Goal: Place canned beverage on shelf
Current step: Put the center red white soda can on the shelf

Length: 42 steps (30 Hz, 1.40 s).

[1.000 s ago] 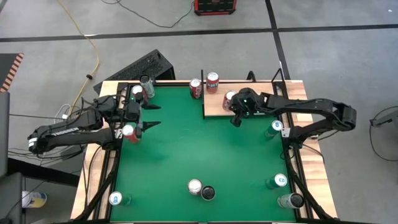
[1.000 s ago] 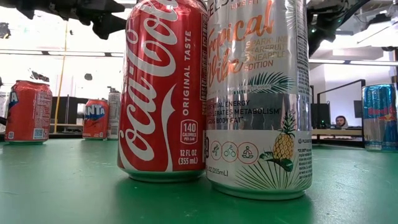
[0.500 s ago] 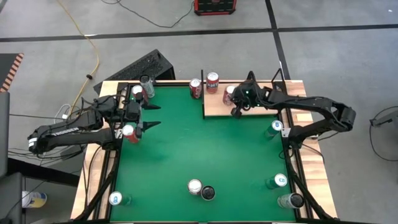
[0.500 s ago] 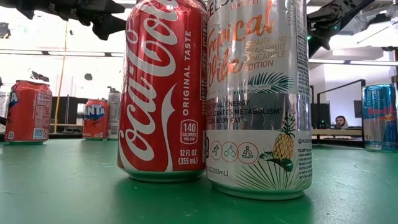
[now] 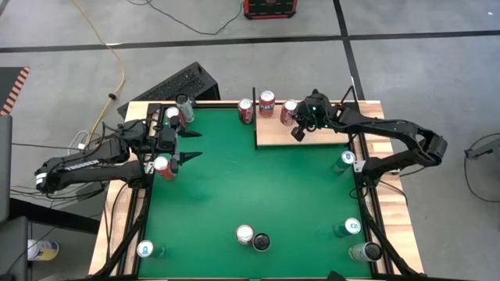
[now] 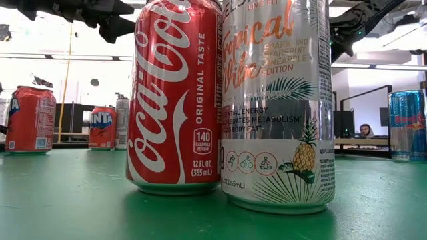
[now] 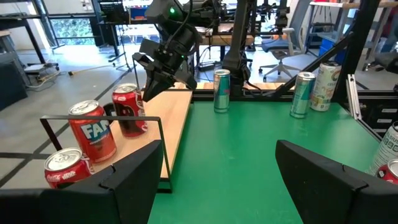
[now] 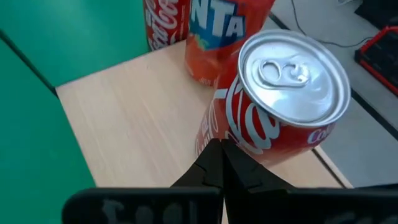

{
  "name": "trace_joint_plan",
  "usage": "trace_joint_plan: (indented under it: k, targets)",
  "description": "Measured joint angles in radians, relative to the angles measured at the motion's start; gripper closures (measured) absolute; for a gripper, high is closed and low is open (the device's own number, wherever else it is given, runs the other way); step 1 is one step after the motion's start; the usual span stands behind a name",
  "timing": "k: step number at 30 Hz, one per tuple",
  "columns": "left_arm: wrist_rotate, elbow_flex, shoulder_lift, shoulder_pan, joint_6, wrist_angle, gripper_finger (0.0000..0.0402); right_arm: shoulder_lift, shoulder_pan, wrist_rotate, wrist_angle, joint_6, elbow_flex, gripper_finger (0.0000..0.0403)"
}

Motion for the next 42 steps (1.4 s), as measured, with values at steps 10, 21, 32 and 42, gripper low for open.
trace_joint_plan:
  k: [10, 21, 32, 42]
  targets:
    - [0.000, 0.000, 0.000, 0.000, -0.005, 0.000, 0.0105, 0.000, -0.029, -0.016, 0.051, -0.001, 0.000, 0.0386]
    - [0.000, 0.000, 0.000, 0.000, -0.008, -0.007, 0.0105, -0.001, -0.044, -0.039, 0.098, 0.002, 0.000, 0.0386]
    - [0.000, 0.000, 0.000, 0.000, -0.013, -0.015, 0.0105, -0.001, -0.025, -0.039, 0.083, 0.019, 0.000, 0.0385]
    - [0.000, 0.000, 0.000, 0.000, -0.014, -0.016, 0.0105, -0.001, -0.020, -0.037, 0.097, 0.029, 0.000, 0.0385]
